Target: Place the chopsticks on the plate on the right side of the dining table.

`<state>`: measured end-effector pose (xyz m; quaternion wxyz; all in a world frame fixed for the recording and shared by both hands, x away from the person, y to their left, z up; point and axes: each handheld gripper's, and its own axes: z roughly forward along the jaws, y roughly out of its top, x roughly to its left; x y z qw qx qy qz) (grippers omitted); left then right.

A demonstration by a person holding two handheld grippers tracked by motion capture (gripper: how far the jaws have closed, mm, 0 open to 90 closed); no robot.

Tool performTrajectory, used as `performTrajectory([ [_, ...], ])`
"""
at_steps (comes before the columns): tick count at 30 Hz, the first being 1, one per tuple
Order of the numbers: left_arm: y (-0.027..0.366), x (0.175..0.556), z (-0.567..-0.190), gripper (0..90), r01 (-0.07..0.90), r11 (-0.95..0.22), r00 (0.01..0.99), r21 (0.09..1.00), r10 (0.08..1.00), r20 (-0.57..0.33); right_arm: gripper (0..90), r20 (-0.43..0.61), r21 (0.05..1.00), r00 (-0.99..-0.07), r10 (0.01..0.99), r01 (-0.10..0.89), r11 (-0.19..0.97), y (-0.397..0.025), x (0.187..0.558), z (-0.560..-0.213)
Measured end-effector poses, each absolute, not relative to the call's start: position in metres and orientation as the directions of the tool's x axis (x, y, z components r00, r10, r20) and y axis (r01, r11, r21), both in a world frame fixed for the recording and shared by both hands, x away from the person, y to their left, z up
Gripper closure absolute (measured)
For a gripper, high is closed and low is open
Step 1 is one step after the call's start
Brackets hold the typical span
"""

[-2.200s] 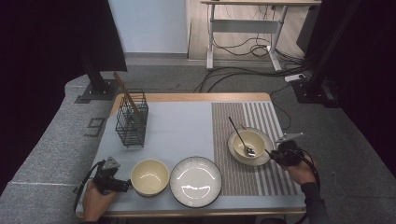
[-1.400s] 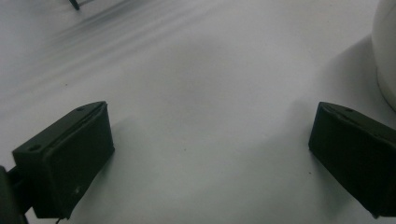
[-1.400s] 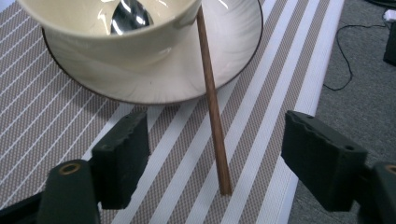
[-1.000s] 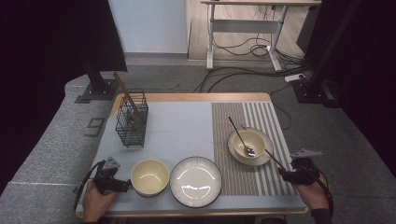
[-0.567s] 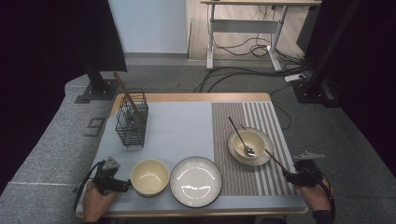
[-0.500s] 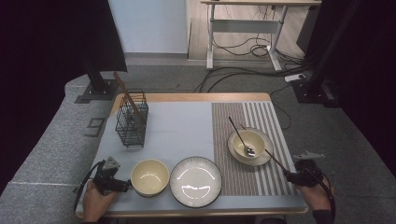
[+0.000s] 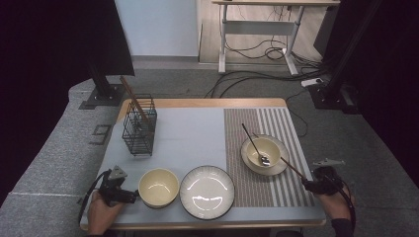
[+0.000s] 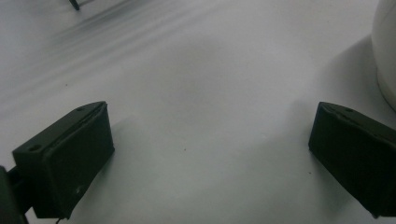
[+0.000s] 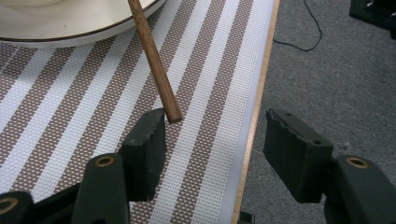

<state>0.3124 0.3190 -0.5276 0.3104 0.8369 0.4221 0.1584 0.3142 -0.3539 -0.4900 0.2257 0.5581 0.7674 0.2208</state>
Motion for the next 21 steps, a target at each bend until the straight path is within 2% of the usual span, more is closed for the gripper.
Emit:
performTrajectory([
  [8,0.3190,0.3124,-0.5276,0.0,0.608,-0.451,0.593,0.653,0.805,0.003,32.5,-0.107,0.576,-0.255,0.961,0.772,0.269,-0.3553,0.3162,-0.4918],
  [21,0.3190,0.3124,-0.5276,0.0,0.608,-0.451,0.593,0.653,0.805,0.003,33.4,-0.106,0.563,-0.222,0.969,0.790,0.243,-0.3625,0.3239,-0.4945],
])
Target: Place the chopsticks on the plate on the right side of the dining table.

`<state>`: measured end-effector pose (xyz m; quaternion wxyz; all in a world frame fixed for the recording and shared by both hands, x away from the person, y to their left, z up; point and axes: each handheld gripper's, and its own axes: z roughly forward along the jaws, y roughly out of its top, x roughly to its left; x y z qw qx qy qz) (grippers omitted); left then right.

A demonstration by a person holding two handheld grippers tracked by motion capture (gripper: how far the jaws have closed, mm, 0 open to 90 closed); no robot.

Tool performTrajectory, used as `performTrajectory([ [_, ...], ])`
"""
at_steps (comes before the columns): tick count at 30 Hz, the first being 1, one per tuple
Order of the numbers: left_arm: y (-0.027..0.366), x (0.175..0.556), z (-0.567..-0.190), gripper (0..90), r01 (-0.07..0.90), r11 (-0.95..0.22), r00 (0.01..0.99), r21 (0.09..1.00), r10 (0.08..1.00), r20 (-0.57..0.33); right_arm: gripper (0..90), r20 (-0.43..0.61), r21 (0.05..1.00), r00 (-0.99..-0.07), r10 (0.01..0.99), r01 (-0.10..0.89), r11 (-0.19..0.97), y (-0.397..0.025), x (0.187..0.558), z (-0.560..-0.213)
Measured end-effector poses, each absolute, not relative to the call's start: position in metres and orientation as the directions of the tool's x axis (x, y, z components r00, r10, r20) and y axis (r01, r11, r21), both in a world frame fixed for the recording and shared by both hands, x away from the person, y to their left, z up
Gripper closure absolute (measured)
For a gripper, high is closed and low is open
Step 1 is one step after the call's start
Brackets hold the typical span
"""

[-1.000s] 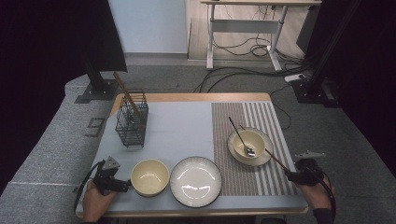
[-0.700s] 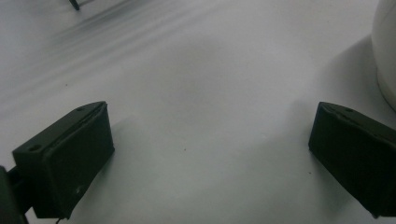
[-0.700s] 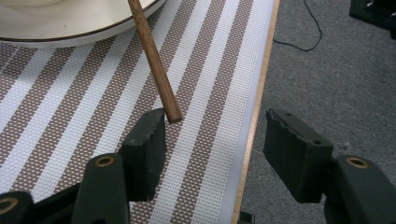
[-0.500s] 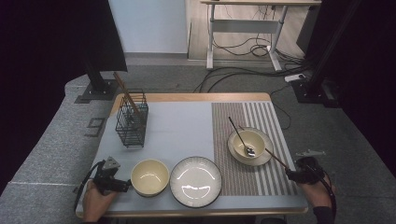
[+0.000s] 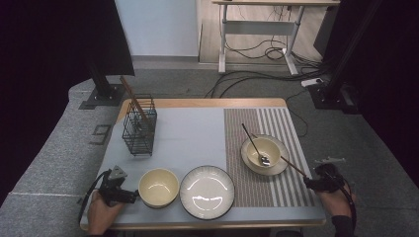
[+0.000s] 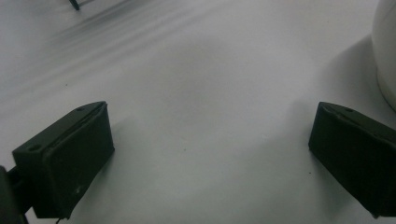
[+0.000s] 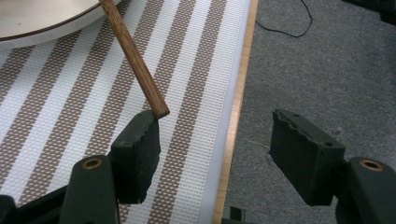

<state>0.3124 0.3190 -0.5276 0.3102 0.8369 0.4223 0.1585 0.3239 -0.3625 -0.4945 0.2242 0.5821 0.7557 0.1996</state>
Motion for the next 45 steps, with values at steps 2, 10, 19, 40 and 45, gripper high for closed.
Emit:
performTrajectory([
  [2,0.319,0.312,-0.528,0.0,0.608,-0.451,0.594,0.653,0.805,0.003,33.8,-0.109,0.563,-0.218,0.970,0.791,0.240,-0.363,0.325,-0.495],
  [10,0.319,0.312,-0.528,0.0,0.608,-0.451,0.593,0.653,0.805,0.003,38.4,-0.121,0.569,-0.213,0.970,0.785,0.243,-0.363,0.329,-0.495],
  [19,0.319,0.312,-0.528,0.0,0.609,-0.451,0.594,0.653,0.805,0.002,43.4,-0.111,0.557,-0.239,0.965,0.789,0.260,-0.360,0.321,-0.495],
  [40,0.319,0.313,-0.528,0.0,0.609,-0.451,0.594,0.653,0.805,0.002,66.8,-0.072,0.568,-0.245,0.967,0.787,0.242,-0.360,0.330,-0.492],
  [45,0.319,0.313,-0.528,0.0,0.609,-0.451,0.594,0.653,0.805,0.002,71.9,-0.064,0.567,-0.247,0.967,0.788,0.239,-0.361,0.335,-0.492],
])
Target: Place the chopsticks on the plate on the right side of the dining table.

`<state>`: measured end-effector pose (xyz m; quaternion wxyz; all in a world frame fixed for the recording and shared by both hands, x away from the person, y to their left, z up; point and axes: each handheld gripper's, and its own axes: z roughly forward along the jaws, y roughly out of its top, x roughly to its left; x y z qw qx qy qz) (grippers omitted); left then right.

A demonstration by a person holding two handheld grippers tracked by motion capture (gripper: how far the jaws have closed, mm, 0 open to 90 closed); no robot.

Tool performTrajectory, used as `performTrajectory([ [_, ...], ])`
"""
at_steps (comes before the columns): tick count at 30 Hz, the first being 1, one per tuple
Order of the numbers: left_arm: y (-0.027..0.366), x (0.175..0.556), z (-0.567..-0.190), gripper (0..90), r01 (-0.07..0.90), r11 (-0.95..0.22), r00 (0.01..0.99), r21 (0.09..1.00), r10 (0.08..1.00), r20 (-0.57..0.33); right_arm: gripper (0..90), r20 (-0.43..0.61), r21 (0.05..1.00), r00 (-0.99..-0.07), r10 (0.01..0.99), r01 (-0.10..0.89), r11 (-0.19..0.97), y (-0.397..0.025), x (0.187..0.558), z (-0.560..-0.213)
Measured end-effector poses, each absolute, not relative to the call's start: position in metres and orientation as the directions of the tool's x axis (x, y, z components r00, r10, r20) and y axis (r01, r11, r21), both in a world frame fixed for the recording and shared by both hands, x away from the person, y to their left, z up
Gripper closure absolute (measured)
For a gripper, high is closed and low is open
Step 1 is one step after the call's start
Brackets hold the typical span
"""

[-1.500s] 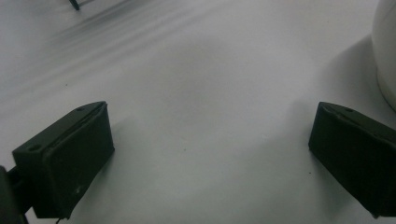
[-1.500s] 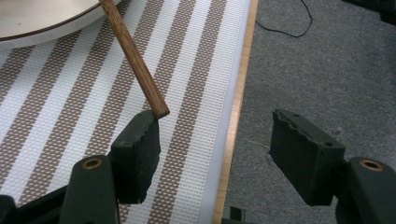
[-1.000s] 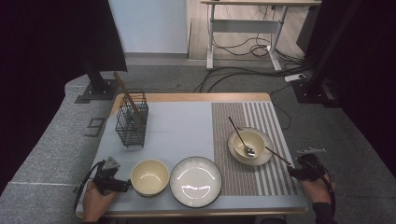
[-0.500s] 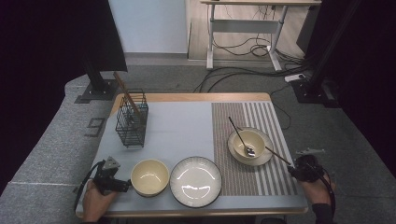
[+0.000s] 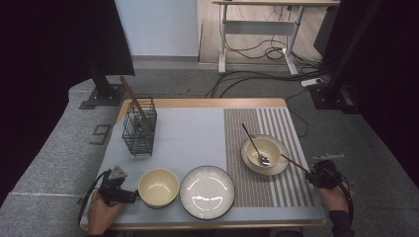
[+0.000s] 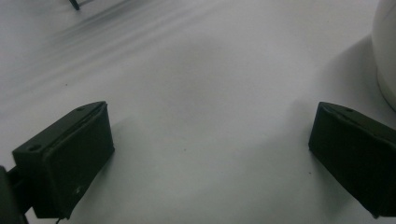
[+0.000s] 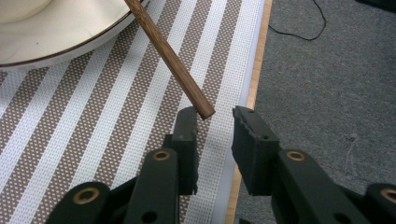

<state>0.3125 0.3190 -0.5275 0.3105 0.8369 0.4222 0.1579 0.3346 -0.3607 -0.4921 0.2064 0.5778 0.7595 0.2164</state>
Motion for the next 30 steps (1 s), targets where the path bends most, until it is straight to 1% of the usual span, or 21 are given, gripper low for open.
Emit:
performTrajectory([
  [6,0.3190,0.3125,-0.5275,0.0,0.609,-0.451,0.594,0.653,0.805,0.002,77.2,-0.065,0.564,-0.252,0.965,0.789,0.244,-0.3594,0.3380,-0.4909],
  [19,0.3190,0.3125,-0.5275,0.0,0.609,-0.451,0.594,0.653,0.805,0.002,78.6,-0.073,0.563,-0.278,0.958,0.781,0.269,-0.3530,0.3418,-0.4894],
  [20,0.3190,0.3125,-0.5276,0.0,0.609,-0.451,0.594,0.653,0.805,0.002,78.5,-0.073,0.564,-0.279,0.957,0.780,0.271,-0.3526,0.3420,-0.4895],
  [23,0.3190,0.3125,-0.5276,0.0,0.609,-0.451,0.594,0.653,0.805,0.002,71.6,-0.082,0.563,-0.274,0.958,0.781,0.271,-0.3530,0.3426,-0.4891],
  [25,0.3190,0.3125,-0.5276,0.0,0.609,-0.451,0.594,0.653,0.805,0.002,69.0,-0.089,0.562,-0.267,0.960,0.782,0.269,-0.3546,0.3428,-0.4887],
  [30,0.3190,0.3125,-0.5276,0.0,0.609,-0.451,0.594,0.653,0.805,0.002,70.8,-0.095,0.561,-0.256,0.962,0.784,0.264,-0.3582,0.3441,-0.4889],
])
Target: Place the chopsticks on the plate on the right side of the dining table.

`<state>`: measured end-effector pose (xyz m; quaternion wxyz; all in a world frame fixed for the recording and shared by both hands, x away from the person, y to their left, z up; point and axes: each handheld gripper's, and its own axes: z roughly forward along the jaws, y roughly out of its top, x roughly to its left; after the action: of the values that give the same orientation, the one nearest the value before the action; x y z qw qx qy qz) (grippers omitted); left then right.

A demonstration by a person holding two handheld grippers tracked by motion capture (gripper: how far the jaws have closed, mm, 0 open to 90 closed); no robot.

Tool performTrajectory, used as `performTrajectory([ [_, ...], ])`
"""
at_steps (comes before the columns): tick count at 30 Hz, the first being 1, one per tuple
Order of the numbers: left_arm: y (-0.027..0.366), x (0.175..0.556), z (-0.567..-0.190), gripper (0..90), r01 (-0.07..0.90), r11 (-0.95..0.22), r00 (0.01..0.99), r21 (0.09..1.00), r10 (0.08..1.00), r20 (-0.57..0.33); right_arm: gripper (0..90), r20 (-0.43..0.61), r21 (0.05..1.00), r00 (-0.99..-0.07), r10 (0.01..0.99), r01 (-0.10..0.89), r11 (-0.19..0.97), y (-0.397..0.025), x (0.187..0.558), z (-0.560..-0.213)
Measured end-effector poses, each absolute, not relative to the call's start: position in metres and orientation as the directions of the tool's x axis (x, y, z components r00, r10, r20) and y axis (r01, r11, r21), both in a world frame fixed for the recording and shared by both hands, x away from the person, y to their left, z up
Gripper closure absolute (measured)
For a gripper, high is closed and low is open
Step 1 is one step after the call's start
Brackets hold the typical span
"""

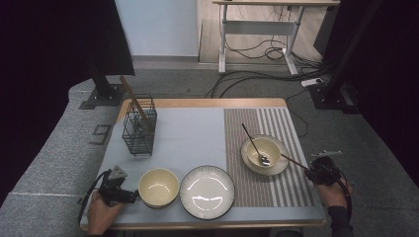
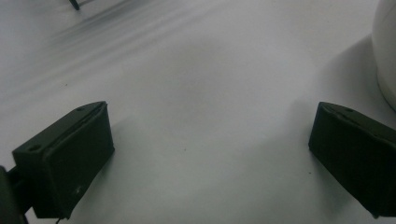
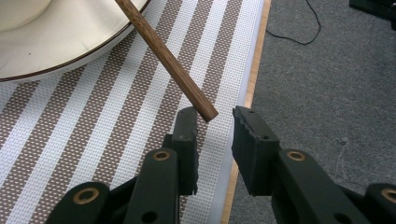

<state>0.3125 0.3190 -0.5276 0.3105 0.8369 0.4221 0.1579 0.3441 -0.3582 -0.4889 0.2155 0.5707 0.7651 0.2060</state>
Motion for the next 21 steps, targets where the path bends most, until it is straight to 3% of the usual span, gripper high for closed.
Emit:
performTrajectory([
  [21,0.319,0.313,-0.528,0.0,0.609,-0.451,0.594,0.653,0.805,0.002,78.3,-0.102,0.548,-0.235,0.966,0.798,0.252,-0.364,0.359,-0.490],
])
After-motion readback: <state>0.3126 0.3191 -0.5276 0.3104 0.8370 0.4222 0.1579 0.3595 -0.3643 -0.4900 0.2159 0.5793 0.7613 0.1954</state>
